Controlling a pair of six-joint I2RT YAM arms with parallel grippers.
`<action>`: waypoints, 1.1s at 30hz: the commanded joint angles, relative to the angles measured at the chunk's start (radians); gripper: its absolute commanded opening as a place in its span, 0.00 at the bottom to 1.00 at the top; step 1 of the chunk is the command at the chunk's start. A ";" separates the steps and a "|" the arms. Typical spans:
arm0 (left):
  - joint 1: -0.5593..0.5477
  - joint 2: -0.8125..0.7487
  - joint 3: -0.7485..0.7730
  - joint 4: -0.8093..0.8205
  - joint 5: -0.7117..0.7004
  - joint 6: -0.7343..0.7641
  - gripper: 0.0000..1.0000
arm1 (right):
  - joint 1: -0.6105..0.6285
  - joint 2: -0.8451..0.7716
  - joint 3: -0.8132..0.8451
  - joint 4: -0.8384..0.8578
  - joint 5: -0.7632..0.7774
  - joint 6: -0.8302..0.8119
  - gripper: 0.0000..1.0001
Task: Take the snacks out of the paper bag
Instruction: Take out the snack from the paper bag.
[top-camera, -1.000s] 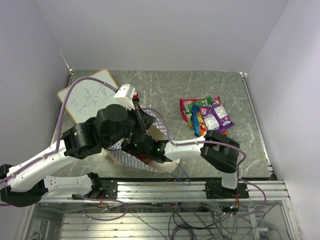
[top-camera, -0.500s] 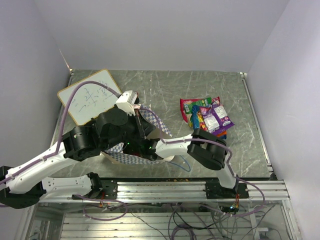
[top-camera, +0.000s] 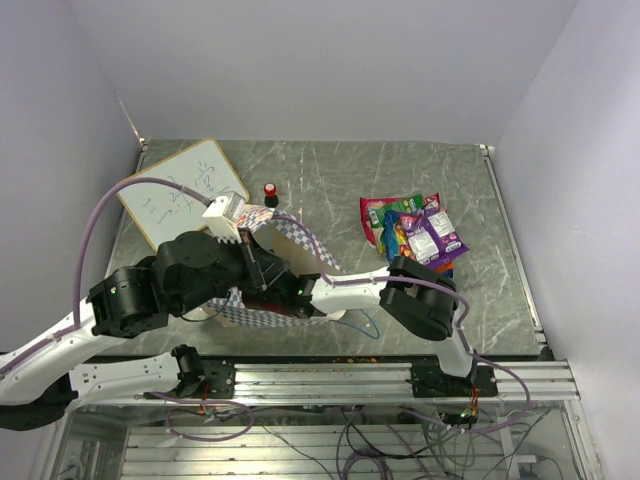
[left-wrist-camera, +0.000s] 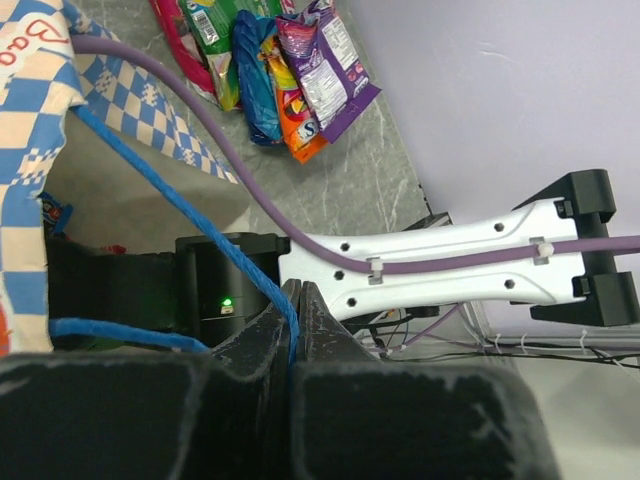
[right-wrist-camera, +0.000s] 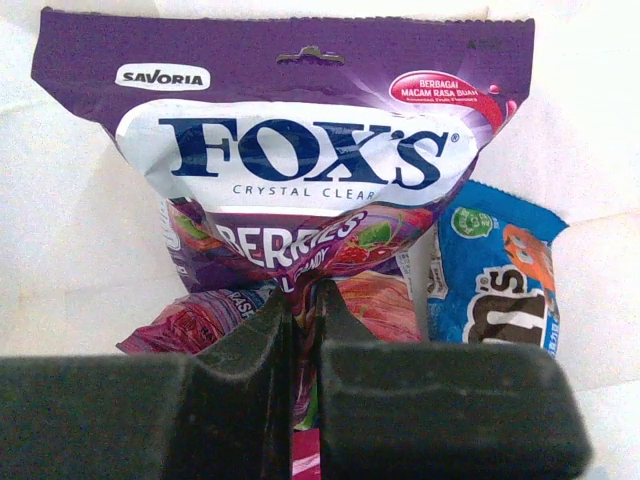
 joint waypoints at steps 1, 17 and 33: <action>-0.006 -0.037 -0.006 0.017 0.005 -0.007 0.07 | -0.011 -0.119 -0.040 -0.067 -0.001 -0.037 0.00; -0.006 0.013 0.080 -0.004 -0.077 0.001 0.07 | 0.007 -0.531 -0.245 -0.063 -0.071 -0.128 0.00; -0.006 0.079 0.104 0.131 -0.088 -0.104 0.07 | 0.008 -0.875 -0.336 -0.198 -0.093 -0.196 0.00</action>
